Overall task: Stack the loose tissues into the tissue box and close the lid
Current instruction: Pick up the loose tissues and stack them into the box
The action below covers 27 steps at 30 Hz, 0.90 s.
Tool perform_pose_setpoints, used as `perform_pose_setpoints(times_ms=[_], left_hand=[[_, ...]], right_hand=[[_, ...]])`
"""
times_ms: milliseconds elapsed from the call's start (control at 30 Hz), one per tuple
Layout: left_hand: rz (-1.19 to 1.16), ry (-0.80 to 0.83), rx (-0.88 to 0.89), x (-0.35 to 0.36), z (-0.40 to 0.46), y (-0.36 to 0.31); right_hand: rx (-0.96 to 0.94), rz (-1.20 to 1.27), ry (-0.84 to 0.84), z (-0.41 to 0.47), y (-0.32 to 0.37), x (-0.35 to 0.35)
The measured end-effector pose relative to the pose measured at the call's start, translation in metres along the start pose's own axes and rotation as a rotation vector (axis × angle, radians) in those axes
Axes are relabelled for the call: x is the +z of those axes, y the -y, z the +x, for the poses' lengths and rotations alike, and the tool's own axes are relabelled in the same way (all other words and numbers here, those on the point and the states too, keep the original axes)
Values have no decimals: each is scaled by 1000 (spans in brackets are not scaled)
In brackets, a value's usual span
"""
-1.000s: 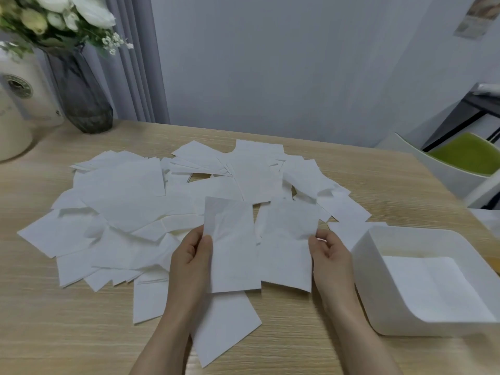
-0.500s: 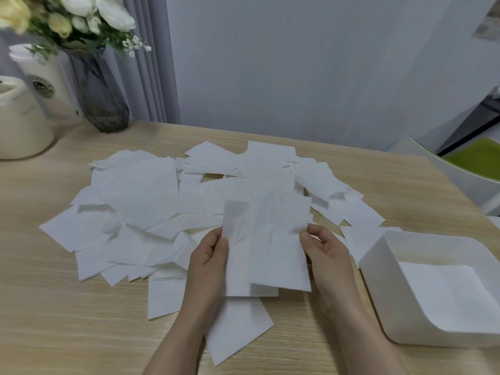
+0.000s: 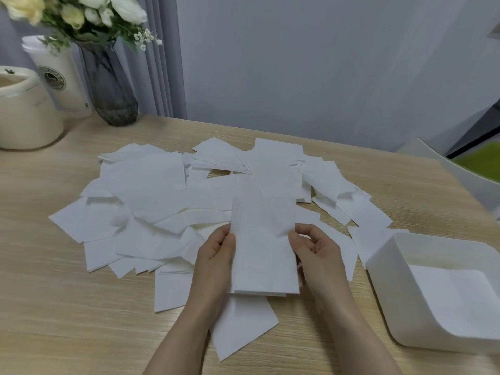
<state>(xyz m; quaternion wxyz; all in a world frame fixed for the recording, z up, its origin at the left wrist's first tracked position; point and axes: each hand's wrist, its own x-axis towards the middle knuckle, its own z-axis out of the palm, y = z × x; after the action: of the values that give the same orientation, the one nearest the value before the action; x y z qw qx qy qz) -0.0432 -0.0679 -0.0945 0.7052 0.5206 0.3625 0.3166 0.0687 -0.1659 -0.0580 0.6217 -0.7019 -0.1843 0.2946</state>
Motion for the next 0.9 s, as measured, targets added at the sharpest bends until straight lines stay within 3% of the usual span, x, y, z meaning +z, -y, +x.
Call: perform_pose_setpoints(times_ms=[300,900], left_hand=[[-149,0,-51,0,-1,-2],[-198,-14,-77,1,-1,-4]], right_hand=[[-79,-38,3,-2,-6,7],[-56,-20,-22,0,-9,10]])
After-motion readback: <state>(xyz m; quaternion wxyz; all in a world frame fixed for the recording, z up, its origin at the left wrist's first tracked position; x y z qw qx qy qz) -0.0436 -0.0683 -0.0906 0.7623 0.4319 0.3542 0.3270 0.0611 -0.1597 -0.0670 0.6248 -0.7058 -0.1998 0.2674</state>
